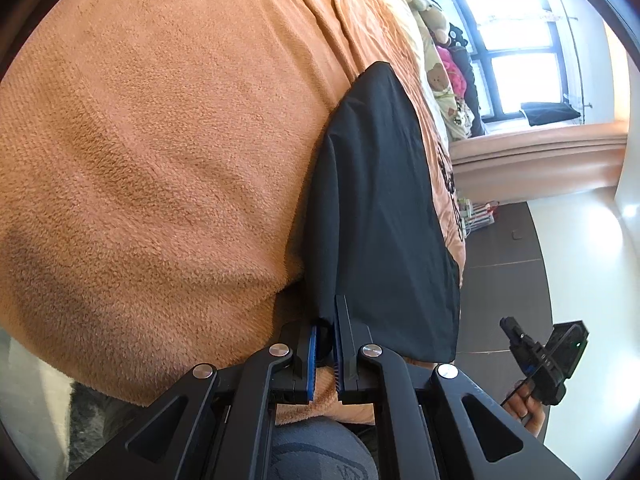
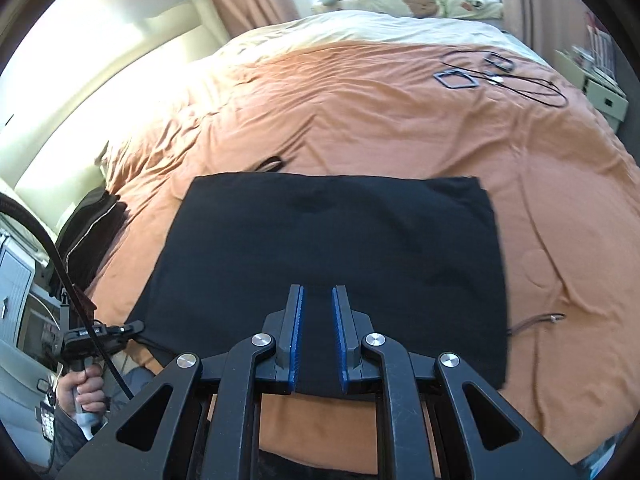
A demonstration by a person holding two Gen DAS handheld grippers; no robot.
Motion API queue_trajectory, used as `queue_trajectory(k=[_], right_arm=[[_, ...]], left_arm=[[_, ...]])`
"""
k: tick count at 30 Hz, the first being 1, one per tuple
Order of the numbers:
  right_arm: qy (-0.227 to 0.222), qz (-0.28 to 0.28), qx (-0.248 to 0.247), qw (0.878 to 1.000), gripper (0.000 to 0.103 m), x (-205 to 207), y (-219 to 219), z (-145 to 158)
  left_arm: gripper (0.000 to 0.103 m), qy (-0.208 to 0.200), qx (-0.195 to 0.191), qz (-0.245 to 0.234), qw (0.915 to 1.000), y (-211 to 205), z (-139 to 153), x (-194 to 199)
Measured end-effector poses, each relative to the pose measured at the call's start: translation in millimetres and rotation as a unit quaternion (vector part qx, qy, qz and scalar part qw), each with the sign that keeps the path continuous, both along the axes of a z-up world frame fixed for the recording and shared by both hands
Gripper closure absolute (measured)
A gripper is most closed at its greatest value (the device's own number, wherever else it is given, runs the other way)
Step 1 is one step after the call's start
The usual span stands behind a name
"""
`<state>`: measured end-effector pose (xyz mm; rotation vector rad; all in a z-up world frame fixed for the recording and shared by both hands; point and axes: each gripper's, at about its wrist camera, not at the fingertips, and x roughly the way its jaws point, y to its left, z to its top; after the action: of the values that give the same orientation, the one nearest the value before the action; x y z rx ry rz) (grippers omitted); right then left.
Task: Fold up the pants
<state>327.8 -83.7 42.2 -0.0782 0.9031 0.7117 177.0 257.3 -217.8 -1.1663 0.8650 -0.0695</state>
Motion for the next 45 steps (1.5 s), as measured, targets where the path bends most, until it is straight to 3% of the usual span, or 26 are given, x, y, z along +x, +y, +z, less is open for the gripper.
queue_trajectory(k=[10, 22, 32, 39, 45], right_arm=[[0.006, -0.027, -0.033, 0.999, 0.092, 10.6, 54.8, -56.5], [0.045, -0.009, -0.065, 0.997, 0.092, 2.8, 105.9, -119.0], [0.063, 0.013, -0.077, 0.995, 0.095, -12.0, 109.4, -114.2], [0.051, 0.006, -0.063, 0.997, 0.095, 12.9, 121.0, -96.2], [0.06, -0.005, -0.076, 0.995, 0.097, 43.4, 139.0, -111.8]], left_arm=[[0.096, -0.003, -0.003, 0.009, 0.9999, 0.6, 1.0, -7.8], [0.096, 0.0, 0.002, 0.011, 0.9999, 0.2, 4.5, -9.0], [0.093, 0.01, 0.004, 0.007, 0.9999, 1.0, 4.4, -2.4], [0.092, 0.015, -0.001, 0.021, 0.9997, 1.2, 1.0, 2.5], [0.092, 0.015, -0.002, 0.034, 0.9993, 0.3, 1.2, 1.7]])
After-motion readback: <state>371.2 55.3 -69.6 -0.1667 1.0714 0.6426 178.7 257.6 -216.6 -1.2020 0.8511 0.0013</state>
